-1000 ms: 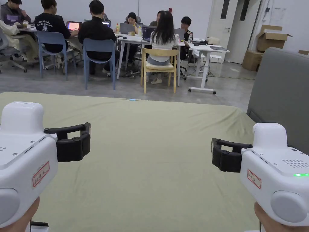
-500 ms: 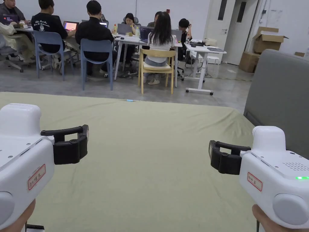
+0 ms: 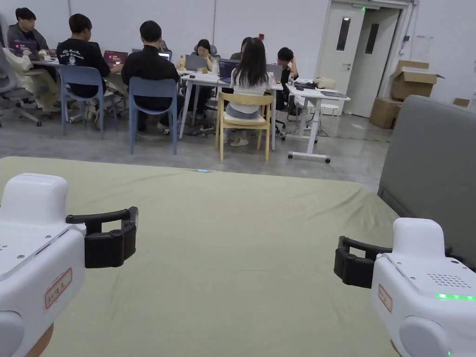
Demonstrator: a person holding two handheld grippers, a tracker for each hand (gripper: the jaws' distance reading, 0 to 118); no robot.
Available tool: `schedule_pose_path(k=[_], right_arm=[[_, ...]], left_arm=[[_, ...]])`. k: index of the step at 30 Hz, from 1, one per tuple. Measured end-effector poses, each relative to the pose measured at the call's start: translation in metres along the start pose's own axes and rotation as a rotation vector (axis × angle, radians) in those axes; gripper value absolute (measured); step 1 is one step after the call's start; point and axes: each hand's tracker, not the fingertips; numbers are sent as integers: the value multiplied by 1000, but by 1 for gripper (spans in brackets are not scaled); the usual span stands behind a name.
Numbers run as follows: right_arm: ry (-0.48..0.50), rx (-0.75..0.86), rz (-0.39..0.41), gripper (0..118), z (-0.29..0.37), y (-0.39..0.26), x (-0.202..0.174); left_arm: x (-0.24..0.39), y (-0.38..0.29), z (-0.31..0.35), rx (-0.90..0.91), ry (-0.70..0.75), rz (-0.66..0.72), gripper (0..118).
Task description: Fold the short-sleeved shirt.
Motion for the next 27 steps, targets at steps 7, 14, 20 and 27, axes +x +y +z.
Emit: schedule_pose_path(k=[7,14,20,27], right_arm=[[204,-119,-151,118,-4,7,14],[229,-168,-127,118,-2,12,14],[289,-129,-192,118,2,15,24],[158,-105,-146,118,7,20,18]], left_arm=[[-2,1,0,4,7,2,118],[2,-2,-3,-2,4,-3,118],[3,-3,-5,-3,-7,5,118],[5,1,-4,4,-3,0,118]])
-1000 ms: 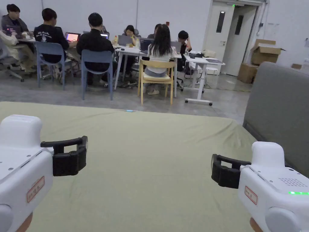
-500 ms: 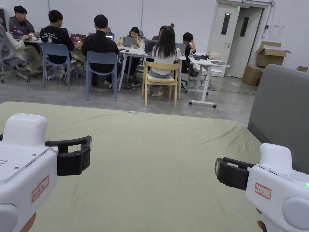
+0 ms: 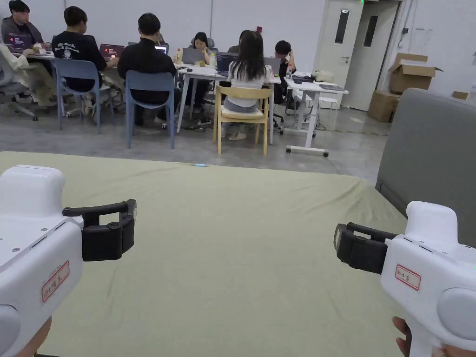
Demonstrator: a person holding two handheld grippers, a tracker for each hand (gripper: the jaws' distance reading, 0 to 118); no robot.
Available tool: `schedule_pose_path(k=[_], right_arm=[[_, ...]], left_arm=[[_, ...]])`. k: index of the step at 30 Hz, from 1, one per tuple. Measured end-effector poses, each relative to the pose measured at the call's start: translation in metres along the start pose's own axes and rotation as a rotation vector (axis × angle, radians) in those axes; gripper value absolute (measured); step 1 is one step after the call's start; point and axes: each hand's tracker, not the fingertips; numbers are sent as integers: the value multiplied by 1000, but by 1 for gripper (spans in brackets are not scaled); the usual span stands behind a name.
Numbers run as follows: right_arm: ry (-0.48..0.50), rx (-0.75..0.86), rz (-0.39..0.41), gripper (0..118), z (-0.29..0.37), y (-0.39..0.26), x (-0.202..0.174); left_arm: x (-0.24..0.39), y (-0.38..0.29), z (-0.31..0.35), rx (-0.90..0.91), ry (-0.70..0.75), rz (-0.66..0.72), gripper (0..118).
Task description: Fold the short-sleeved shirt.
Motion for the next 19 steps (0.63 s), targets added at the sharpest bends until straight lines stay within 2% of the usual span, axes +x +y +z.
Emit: schedule_pose_path(k=[3,11,16,19], right_arm=[[-32,37,27,118,0,-3,-2],[-35,113,87,118,6,-6,-7],[-26,113,103,118,6,-6,-10],[1,84,85,118,7,-3,-10]], left_arm=[[1,1,1,6,4,0,118],[3,0,1,3,6,-7,118],[1,-1,2,-1,6,4,118],[-1,-2,2,-4,13,1,118]])
